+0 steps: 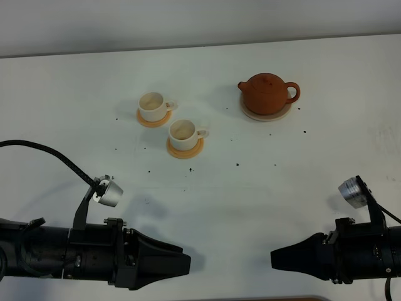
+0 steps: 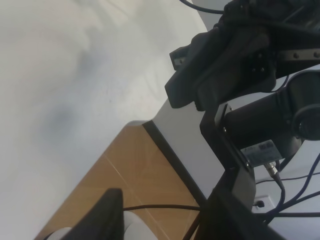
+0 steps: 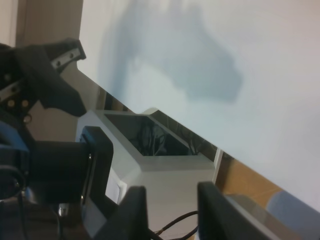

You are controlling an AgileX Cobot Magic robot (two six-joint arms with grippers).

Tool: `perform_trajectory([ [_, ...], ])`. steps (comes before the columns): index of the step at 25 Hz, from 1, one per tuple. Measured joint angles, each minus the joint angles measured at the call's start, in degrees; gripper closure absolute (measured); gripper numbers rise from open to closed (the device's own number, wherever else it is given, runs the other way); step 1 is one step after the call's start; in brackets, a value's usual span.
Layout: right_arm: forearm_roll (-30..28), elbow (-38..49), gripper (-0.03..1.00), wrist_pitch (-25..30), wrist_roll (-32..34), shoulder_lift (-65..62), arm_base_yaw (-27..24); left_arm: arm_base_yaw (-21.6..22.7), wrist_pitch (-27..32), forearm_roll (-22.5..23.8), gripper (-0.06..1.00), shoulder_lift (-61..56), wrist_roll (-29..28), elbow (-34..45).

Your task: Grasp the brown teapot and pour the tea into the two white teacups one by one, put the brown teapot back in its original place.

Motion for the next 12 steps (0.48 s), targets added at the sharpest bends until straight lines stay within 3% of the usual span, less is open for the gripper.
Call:
perform_trajectory([
  [12, 0.0, 0.0, 0.73, 0.0, 0.0, 0.0, 0.0, 0.0, 0.1, 0.0, 0.54, 0.0, 0.0, 0.0],
])
